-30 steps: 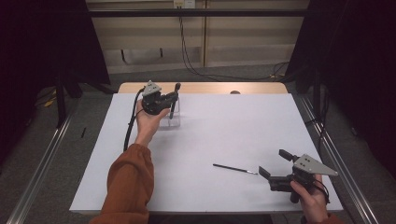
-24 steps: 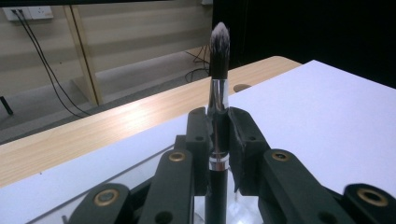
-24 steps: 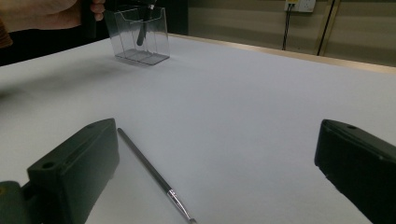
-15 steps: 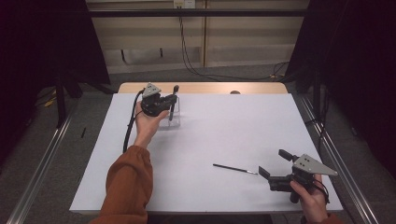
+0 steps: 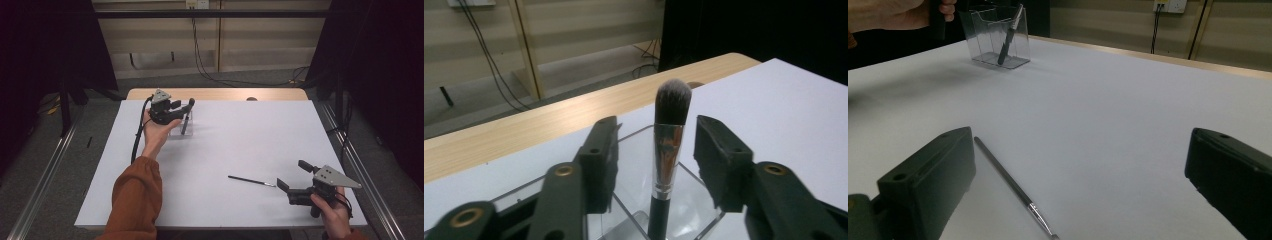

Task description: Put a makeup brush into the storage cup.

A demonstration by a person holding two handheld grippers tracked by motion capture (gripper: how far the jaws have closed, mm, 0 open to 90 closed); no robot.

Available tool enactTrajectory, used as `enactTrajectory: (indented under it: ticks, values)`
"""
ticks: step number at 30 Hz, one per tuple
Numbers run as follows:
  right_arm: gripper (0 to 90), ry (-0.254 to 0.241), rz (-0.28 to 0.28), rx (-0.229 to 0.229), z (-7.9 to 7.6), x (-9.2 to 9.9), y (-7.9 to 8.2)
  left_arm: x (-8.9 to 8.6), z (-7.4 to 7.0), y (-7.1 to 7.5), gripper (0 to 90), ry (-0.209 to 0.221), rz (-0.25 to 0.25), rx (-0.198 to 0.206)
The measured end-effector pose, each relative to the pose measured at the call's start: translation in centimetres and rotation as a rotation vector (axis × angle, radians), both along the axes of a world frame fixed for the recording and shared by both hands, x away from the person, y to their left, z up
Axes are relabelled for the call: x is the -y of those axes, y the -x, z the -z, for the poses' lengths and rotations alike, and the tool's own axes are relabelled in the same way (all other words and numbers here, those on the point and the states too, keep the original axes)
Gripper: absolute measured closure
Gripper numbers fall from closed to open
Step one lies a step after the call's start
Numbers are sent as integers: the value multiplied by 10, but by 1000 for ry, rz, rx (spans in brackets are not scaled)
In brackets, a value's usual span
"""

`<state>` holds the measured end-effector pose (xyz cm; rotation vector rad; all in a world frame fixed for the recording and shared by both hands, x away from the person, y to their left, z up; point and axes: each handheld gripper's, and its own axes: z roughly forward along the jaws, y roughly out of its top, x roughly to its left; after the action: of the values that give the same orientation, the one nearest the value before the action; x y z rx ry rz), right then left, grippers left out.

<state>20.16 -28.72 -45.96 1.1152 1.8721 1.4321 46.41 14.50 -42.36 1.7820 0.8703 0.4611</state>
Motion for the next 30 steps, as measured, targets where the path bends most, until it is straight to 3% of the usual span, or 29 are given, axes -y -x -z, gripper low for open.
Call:
enactTrajectory:
  ticks: [5,8,11,14,17,22,30]
  values:
    - [0,1,4,-2,0,0,-1,0,-7,8,337,13,-4,39]
    - [0,2,2,-1,0,0,0,-2,-9,11,286,25,-5,44]
    - [0,-2,6,-3,0,0,-1,-3,-9,14,219,41,-3,44]
    - [0,-1,6,-2,0,0,-1,-3,-7,15,130,50,-16,8]
    - [0,4,0,-1,0,0,-1,-5,-4,16,89,40,-24,-17]
    - [0,0,6,-2,0,0,-1,-13,-1,21,59,84,-33,-40]
    - [0,3,4,0,0,0,-1,-20,-5,32,30,64,-8,-21]
